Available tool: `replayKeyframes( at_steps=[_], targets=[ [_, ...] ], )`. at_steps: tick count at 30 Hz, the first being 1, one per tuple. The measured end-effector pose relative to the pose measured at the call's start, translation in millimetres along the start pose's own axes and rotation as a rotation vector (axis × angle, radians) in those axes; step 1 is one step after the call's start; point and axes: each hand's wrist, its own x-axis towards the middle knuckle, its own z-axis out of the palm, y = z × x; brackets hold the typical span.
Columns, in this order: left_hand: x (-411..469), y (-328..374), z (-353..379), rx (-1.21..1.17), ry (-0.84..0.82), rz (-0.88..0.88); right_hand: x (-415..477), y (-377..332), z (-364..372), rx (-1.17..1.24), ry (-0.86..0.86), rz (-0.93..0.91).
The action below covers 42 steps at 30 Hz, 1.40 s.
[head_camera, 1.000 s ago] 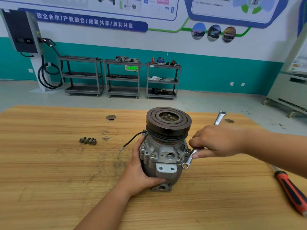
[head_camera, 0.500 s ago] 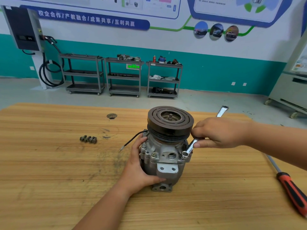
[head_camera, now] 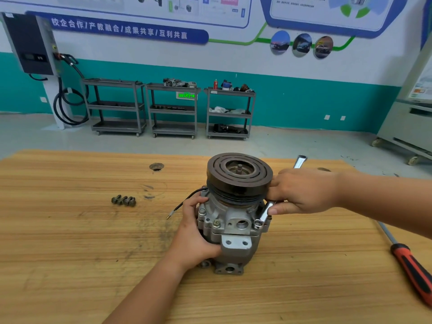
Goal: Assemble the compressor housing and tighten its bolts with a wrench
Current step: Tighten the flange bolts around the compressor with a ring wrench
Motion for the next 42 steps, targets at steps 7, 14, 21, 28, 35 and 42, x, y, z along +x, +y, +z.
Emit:
replayKeyframes(
  at_steps=[7,14,21,28,35,42],
  targets=[
    [3,0,-2,0.025,-0.049,-0.008,-6,-5,0,-0.004,-0.105,0.085],
    [3,7,-5,0.058,-0.032,-0.036,-11,-17,1,-0.008,-0.132,0.195],
    [1,22,-7,0.067,-0.068,-0.069,-12,-26,8,-0.082,-0.092,0.241],
    [-8,25,2,0.041,-0.015,-0.046,-21,-46,16,-0.079,-0.059,0.429],
    [-17,30,13,0.039,0.115,-0.064,-24,-80,13,-0.016,-0.069,0.745],
    [-20,33,21,-0.006,0.165,-0.071,-18,-102,12,0.035,-0.025,0.950]
  ],
)
